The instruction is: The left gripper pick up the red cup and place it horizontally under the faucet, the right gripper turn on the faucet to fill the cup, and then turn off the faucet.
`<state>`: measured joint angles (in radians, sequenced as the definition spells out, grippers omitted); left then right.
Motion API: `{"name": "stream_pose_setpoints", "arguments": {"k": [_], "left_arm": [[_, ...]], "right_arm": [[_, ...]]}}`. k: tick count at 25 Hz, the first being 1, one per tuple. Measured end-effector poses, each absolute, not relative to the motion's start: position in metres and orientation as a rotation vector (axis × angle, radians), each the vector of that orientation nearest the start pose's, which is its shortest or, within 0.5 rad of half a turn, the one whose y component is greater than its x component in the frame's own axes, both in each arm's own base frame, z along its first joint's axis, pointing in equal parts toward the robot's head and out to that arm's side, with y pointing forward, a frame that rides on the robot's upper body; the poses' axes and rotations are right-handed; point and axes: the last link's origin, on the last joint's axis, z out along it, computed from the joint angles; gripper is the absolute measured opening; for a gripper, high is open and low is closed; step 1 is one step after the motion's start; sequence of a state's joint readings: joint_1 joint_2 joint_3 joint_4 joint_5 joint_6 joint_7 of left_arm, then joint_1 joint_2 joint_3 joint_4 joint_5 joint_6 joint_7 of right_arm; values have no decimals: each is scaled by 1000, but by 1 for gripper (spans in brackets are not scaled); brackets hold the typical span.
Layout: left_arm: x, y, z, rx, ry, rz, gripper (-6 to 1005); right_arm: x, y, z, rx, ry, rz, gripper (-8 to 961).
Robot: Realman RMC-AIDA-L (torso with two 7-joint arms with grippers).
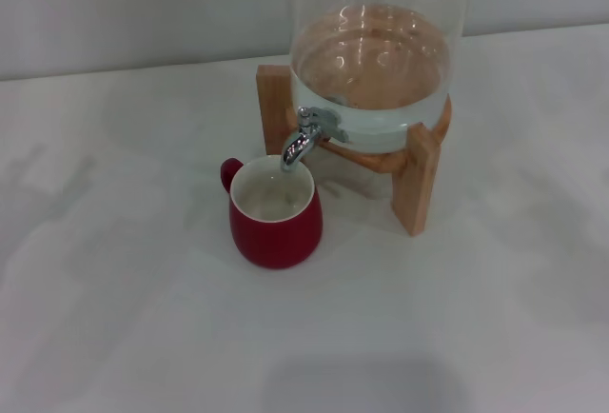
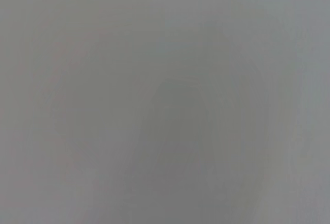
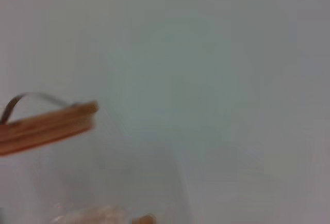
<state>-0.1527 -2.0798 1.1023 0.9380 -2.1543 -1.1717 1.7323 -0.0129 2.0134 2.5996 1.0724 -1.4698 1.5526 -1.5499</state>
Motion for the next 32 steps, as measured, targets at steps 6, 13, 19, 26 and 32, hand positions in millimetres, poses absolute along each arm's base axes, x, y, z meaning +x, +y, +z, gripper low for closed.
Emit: {"name": "stream_pose_setpoints", "arguments": {"k": [6,13,19,26,32], "left_arm": [[-270,320,87,-1915,-670,-1237,879],[-278,319,90,-1847,-716,-1278,879],[-286,319,93,-1788,-792,-1314,879],[-293,321,93,-1758,-848,-1294,879],[-295,322,93,-1746,-858,-1280,879]], "right_arm": [[340,231,156,-2047,766,831,722],[323,250,131,-2151,753,819,722],[283,269,106,-2280,699,721,722],[215,268,82,-2441,521,595,722],[179,264,63,-2436,428,481,722]]}}
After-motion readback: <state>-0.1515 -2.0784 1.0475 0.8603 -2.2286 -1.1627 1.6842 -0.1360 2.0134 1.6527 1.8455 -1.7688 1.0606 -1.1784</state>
